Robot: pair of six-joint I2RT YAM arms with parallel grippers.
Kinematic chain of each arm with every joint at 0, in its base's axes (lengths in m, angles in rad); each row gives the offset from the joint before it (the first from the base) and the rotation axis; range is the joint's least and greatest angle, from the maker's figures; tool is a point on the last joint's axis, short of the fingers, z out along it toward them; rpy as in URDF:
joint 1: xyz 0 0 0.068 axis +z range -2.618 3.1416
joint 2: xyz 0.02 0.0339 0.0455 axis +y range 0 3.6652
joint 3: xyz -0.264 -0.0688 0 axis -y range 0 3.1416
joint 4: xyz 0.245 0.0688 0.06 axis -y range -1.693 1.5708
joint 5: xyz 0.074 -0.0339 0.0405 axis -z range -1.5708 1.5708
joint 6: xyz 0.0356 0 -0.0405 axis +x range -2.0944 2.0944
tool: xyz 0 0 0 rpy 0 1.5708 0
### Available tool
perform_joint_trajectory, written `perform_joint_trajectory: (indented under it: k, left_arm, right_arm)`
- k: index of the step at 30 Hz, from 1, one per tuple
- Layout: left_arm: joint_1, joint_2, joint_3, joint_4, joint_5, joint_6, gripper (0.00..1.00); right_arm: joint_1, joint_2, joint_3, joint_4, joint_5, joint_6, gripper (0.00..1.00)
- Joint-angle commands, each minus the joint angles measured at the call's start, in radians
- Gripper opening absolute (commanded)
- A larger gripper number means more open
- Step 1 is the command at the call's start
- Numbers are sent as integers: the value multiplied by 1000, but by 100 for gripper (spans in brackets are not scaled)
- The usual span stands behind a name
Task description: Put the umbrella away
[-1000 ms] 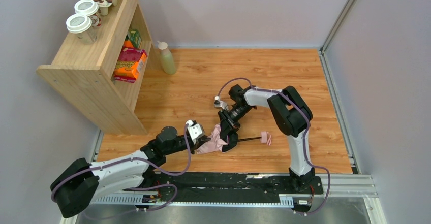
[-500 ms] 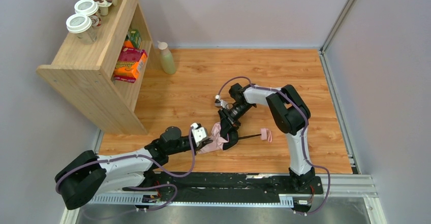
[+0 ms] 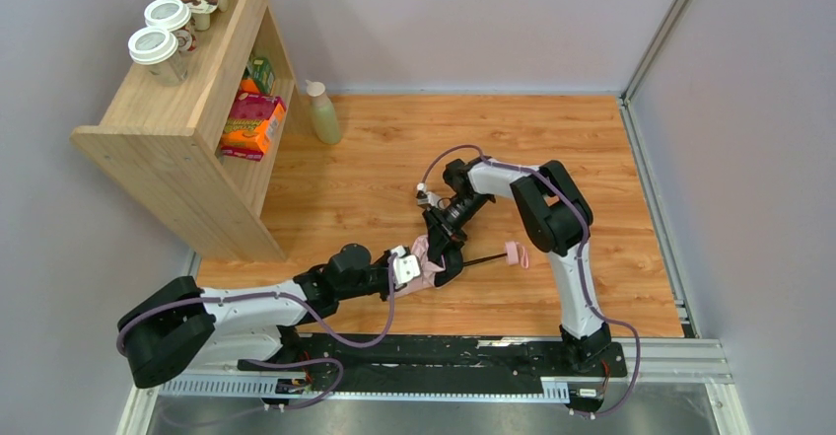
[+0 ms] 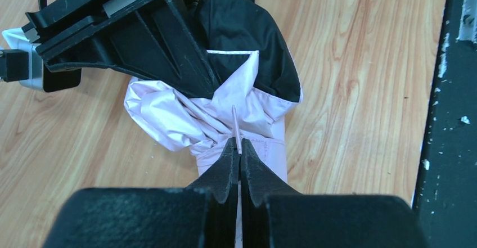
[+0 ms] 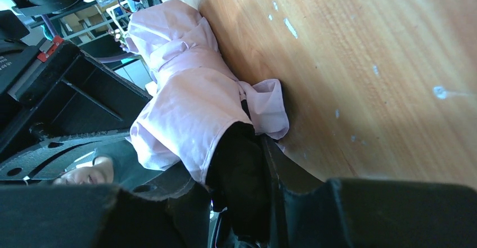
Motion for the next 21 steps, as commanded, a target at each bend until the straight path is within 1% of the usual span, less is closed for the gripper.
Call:
perform_joint_trajectory:
  k: [1, 2, 4, 5, 8, 12, 18, 21]
  left_arm:
    - [-69, 34, 63, -16, 170, 32, 0]
    - [-73, 52, 68, -42, 165, 44, 0]
    - [-90, 74, 73, -40, 162, 46, 0]
    - [-102, 80, 71, -36, 162, 49, 0]
    - [-153, 127, 96, -81, 113, 89, 0]
    - [-170, 170, 126, -138, 98, 97, 0]
    - [-171, 239, 180, -205, 165, 66, 0]
    - [-171, 317, 228, -240, 275, 31, 0]
  right_arm:
    - [-45, 65, 100, 78, 195, -30, 0]
    - [-45, 71, 106, 74, 197, -39, 0]
    - [-51, 93, 126, 54, 201, -47, 0]
    - [-51, 106, 142, 34, 227, -53, 0]
    - [-53, 146, 185, 5, 260, -59, 0]
    - [-62, 151, 208, 5, 281, -56, 0]
    - [-83, 150, 235, -5, 286, -59, 0]
    - [-91, 142, 241, -9, 295, -62, 0]
